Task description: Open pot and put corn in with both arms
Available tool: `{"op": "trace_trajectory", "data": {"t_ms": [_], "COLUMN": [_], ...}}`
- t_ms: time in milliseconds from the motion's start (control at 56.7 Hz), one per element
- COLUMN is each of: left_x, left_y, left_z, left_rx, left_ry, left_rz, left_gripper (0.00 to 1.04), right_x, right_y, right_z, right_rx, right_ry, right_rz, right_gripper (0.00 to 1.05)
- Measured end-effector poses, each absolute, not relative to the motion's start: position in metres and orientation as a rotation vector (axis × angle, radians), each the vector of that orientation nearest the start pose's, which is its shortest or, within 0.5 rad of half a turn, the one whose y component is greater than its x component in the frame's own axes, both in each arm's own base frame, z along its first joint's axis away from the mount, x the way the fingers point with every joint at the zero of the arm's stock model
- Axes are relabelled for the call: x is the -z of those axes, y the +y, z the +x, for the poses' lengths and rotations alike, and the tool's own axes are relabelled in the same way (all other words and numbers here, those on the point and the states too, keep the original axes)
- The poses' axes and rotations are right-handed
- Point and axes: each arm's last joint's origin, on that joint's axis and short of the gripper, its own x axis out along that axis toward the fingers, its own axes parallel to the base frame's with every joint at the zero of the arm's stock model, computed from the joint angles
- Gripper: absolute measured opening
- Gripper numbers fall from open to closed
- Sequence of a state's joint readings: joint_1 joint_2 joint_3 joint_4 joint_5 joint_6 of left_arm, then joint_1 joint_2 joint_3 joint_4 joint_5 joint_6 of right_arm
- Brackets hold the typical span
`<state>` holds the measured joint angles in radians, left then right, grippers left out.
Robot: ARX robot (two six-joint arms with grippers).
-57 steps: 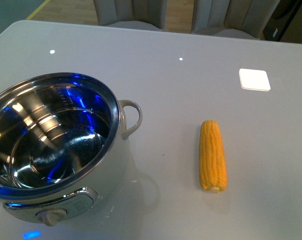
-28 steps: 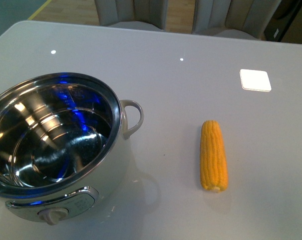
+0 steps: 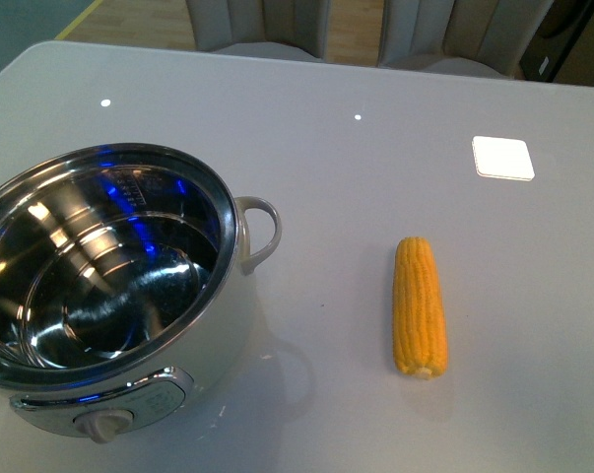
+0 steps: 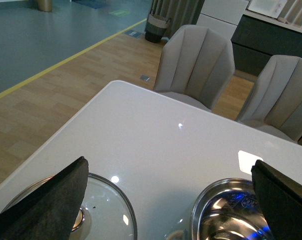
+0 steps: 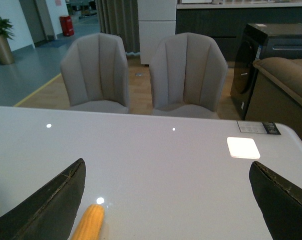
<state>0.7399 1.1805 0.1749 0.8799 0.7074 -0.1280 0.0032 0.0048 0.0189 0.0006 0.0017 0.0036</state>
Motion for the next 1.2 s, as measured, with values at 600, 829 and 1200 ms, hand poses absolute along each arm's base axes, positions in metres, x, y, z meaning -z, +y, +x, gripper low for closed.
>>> {"op": "trace_trajectory", "data": {"t_ms": [600,829,1200], "left_x": [-0.168,-0.170,-0.171], "left_y": [0.029,0.017,0.000], "left_z": [0.126,0.120,0.111], "left_rx": [-0.015,-0.008,-0.003], "left_ry": [0.000,-0.010,-0.014], "left_rz": [-0.010,-0.008,-0.008], "left_gripper": [0.04,0.04,0.04], "right_x": [-0.170,-0.170,-0.170], "right_y": [0.000,0.000,0.000], "right_z": [0.097,0.097,0.097], "right_rx": [-0.003,-0.003,-0.001], "right_ry": [-0.015,-0.015,-0.015], "right_rz": [0.004,0.004,0.004], "right_gripper": [0.96,0.96,0.96]}}
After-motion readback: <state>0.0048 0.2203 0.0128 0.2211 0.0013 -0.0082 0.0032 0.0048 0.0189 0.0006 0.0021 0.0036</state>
